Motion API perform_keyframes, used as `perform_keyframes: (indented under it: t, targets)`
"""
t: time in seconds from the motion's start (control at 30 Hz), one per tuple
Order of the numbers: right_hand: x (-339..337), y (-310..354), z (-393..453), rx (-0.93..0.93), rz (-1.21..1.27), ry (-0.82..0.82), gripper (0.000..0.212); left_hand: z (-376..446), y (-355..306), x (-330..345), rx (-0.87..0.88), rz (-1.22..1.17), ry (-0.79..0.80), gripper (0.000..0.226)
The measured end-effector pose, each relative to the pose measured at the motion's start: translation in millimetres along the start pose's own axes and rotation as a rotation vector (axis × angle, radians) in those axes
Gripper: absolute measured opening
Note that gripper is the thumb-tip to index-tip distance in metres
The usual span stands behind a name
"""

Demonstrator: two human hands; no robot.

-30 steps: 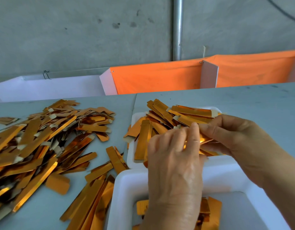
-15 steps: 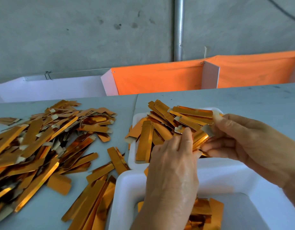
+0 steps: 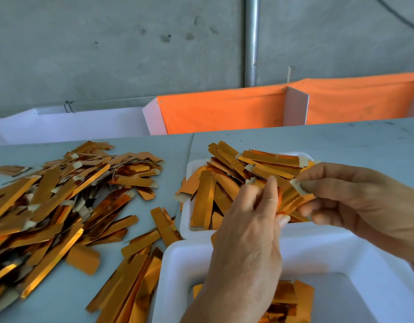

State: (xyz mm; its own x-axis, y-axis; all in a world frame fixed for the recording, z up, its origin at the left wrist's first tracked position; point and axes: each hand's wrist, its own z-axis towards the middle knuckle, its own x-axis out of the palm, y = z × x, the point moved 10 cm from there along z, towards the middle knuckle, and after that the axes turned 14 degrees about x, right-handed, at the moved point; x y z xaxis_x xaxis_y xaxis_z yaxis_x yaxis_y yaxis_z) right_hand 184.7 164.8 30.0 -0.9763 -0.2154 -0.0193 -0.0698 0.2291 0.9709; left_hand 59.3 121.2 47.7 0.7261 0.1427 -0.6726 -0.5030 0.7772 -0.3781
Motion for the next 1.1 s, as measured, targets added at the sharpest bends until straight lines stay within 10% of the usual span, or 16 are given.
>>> perform_keyframes:
  t: [1.1]
  targets:
    - [10,7,-6,-0.090,-0.062,0.118,0.046,-1,-3,0,0.050,0.025,0.077,0.061]
